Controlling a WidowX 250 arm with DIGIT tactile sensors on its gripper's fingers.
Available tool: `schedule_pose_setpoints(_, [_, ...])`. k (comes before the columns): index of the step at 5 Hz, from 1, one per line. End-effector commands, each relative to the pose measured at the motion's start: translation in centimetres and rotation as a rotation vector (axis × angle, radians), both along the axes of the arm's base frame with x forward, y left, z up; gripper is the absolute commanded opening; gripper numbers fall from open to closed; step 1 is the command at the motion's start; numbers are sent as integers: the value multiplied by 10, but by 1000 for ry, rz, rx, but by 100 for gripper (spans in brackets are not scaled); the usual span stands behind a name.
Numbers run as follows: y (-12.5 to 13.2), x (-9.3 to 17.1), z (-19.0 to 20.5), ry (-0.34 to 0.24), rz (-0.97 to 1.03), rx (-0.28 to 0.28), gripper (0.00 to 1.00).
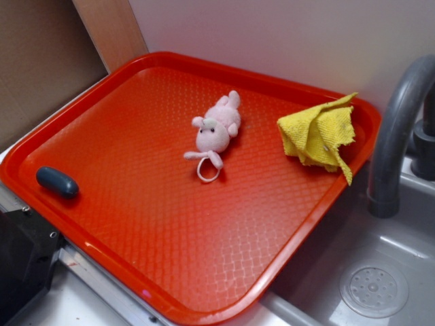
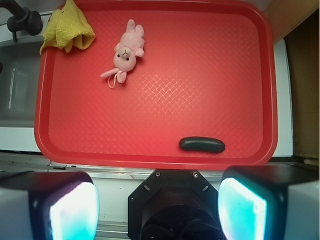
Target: Grab the yellow cloth.
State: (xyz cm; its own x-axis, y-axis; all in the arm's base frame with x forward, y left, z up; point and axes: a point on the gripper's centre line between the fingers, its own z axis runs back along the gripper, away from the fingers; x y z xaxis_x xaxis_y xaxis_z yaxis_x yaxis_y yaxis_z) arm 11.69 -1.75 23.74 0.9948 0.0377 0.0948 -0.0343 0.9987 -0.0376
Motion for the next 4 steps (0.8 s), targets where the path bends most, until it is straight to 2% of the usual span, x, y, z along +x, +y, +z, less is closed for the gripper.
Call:
schedule_pose_setpoints(1, [0,0,0,0,0,0,100])
schedule_pose_setpoints(2, [-50,50,-34,-55,-247,110,100])
schedule_pose_setpoints(3, [-88,88,-47,-140,-492,149,100])
schedule_pose_setpoints(4, [-102,131,-73,-248,-654,43,100])
